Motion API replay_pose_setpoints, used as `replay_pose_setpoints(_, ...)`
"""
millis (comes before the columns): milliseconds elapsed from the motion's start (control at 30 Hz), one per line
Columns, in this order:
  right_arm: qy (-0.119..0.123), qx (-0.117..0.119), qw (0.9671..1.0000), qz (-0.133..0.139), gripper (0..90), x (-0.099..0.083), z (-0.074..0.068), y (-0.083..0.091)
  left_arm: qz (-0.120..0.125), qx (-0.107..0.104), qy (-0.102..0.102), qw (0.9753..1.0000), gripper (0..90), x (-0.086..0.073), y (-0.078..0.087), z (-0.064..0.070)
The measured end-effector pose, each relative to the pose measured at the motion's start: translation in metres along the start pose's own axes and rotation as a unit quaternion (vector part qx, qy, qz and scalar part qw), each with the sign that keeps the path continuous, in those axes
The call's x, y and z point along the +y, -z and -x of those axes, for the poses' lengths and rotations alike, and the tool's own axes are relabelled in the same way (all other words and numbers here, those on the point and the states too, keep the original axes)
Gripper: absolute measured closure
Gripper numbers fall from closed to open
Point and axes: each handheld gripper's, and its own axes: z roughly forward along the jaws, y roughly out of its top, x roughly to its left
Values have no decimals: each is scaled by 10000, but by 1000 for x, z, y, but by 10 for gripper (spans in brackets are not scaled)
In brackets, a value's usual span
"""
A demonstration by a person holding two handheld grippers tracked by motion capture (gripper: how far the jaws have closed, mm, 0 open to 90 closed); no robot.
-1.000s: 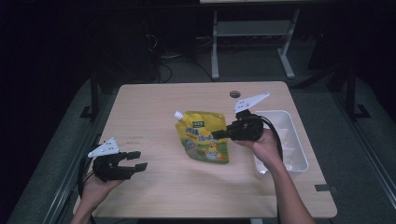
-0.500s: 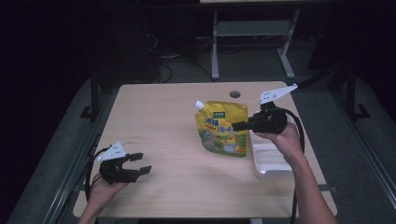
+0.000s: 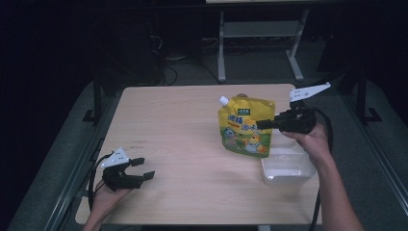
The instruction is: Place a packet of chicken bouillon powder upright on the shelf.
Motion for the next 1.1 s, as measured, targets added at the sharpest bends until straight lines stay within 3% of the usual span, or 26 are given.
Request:
replay_pose_setpoints(467, -99, -170, 9998, 97, 894, -5, 26, 37, 179, 4, 217, 9996, 273, -5, 0, -4)
replay_pose_setpoints(633, -173, -241, 9994, 155, 894, -12, 37, 50, 222, 97, 230, 9994, 273, -6, 5, -7)
replay_pose_setpoints(733, -239, -273, 9991, 207, 894, -18, 44, 55, 329, 82, 341, 9988, 271, -8, 8, -10)
replay_pose_setpoints(1100, -303, -402, 9987, 125, 894, -36, 60, 71, 256, 22, 408, 9988, 274, -12, 4, -11)
